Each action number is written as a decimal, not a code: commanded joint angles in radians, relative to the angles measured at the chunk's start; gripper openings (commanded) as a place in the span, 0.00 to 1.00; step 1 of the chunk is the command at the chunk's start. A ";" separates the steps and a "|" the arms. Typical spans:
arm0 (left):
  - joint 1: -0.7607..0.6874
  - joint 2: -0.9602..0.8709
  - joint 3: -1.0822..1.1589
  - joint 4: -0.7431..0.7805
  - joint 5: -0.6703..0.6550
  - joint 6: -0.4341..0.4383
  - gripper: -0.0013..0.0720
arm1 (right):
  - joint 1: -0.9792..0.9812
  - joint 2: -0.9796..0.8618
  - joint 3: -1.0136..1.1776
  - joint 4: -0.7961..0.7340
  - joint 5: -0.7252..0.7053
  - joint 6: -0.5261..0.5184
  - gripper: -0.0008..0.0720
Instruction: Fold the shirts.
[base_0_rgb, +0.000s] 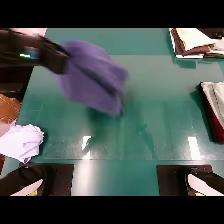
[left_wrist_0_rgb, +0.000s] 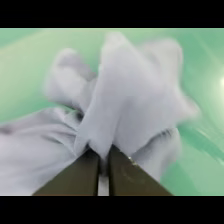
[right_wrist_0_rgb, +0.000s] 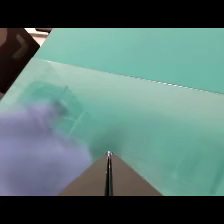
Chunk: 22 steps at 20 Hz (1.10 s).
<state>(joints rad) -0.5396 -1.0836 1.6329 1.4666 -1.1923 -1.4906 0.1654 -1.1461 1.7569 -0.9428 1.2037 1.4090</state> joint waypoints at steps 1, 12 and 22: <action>-0.207 -0.194 0.014 -0.023 0.084 -0.001 0.05 | -0.001 -0.067 0.093 -0.002 0.066 0.000 0.04; 0.037 -0.411 0.005 -0.119 0.127 -0.053 0.73 | -0.132 -0.075 0.085 -0.003 0.269 0.000 0.04; 0.112 -0.547 -0.160 -0.387 0.307 -0.019 0.73 | -0.131 0.103 -0.417 0.006 0.108 0.000 0.04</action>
<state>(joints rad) -0.4366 -1.5799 1.5005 1.1847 -0.9726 -1.5200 0.0349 -1.0973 1.4841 -0.9436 1.3735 1.4090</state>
